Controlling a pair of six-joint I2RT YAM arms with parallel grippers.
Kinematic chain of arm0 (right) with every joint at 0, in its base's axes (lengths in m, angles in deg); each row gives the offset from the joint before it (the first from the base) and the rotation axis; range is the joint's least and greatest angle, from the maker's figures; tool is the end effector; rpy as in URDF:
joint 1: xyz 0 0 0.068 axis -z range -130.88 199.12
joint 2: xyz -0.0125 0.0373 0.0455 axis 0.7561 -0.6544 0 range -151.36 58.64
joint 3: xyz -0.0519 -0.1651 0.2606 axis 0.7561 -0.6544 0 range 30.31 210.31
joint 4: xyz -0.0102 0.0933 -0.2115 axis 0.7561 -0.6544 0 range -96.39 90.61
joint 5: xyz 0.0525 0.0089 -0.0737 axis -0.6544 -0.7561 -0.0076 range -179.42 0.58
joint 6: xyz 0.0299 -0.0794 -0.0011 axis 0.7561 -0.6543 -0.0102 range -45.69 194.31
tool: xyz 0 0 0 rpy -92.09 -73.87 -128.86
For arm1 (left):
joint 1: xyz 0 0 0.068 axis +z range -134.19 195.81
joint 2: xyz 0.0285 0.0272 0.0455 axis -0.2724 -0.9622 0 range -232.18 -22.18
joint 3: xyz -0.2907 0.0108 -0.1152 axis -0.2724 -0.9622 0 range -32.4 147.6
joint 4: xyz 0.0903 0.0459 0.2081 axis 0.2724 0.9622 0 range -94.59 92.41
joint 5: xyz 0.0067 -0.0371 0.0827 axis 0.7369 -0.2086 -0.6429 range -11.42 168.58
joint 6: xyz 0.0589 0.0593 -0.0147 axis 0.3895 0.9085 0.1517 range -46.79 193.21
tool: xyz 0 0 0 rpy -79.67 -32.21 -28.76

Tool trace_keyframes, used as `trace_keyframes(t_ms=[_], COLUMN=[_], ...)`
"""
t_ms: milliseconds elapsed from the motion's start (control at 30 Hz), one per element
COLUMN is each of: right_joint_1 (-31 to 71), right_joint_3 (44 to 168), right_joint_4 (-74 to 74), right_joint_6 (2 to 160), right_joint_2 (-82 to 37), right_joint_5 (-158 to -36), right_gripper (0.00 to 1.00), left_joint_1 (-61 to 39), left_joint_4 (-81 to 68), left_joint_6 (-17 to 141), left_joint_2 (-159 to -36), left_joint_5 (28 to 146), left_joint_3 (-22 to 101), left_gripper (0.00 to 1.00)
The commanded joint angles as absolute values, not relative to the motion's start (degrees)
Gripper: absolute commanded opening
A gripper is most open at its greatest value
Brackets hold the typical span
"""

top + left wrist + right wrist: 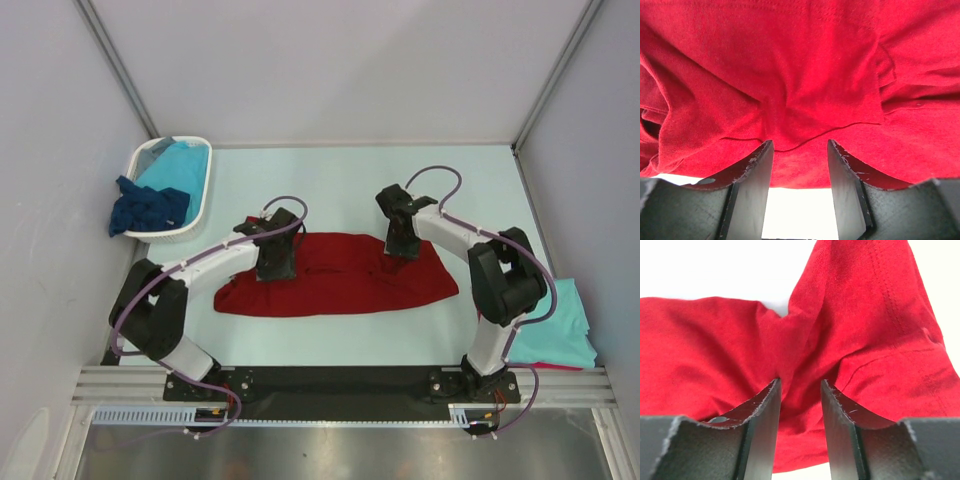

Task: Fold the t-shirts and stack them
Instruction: Rotate the tshirt 90 degrees

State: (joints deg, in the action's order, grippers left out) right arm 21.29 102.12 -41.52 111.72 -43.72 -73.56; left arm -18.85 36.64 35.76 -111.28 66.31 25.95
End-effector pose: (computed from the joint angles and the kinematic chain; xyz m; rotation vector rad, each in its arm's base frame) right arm 0.3123 0.1418 0.2160 0.2863 2.7241 -0.0965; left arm 0.2345 -0.1429 0.2218 -0.1144 2.7610 -0.0177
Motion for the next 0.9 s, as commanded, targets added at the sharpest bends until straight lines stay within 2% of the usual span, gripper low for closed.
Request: trace_keyframes(t_ms=[0,67,200,300,533,567,667,700,767,867], right_joint_1=[22.67,22.84,22.93,22.84,22.58,22.58,21.88,21.62,21.26,20.82], right_joint_3=[102.55,102.91,102.38,101.95,100.63,100.45,100.01,99.92,100.36,101.76], right_joint_4=[-40.35,-40.61,-40.96,-41.49,-41.58,-41.58,-41.05,-40.79,-40.26,-41.22], right_joint_6=[110.61,110.44,110.35,110.26,110.0,110.0,110.09,109.91,109.91,110.26], right_joint_2=[-46.56,-47.44,-47.26,-47.0,-46.91,-46.91,-45.95,-45.34,-43.84,-42.43], right_joint_5=[-72.54,-72.72,-73.77,-73.95,-74.39,-74.65,-74.39,-74.56,-74.57,-73.69], right_gripper=[0.4,0.36,0.19,0.18,0.18,0.19,0.34,0.43,0.5,0.54], left_joint_1=[-19.17,-19.17,-19.17,-19.26,-19.17,-19.17,-19.17,-19.26,-19.44,-19.52], left_joint_4=[35.49,35.49,35.66,36.45,36.37,36.46,35.85,35.67,35.58,35.67], left_joint_6=[34.01,33.75,33.66,33.84,34.28,34.36,34.01,33.93,34.19,35.24], left_joint_2=[-110.51,-111.29,-112.44,-114.1,-118.58,-119.12,-118.86,-118.08,-115.71,-112.81], left_joint_5=[66.27,66.62,66.71,66.71,68.12,68.38,67.68,67.25,65.4,63.2], left_joint_3=[24.91,24.73,25.08,26.22,28.5,28.68,28.69,28.69,28.86,30.26], left_gripper=[0.51,0.49,0.43,0.39,0.37,0.36,0.37,0.39,0.43,0.48])
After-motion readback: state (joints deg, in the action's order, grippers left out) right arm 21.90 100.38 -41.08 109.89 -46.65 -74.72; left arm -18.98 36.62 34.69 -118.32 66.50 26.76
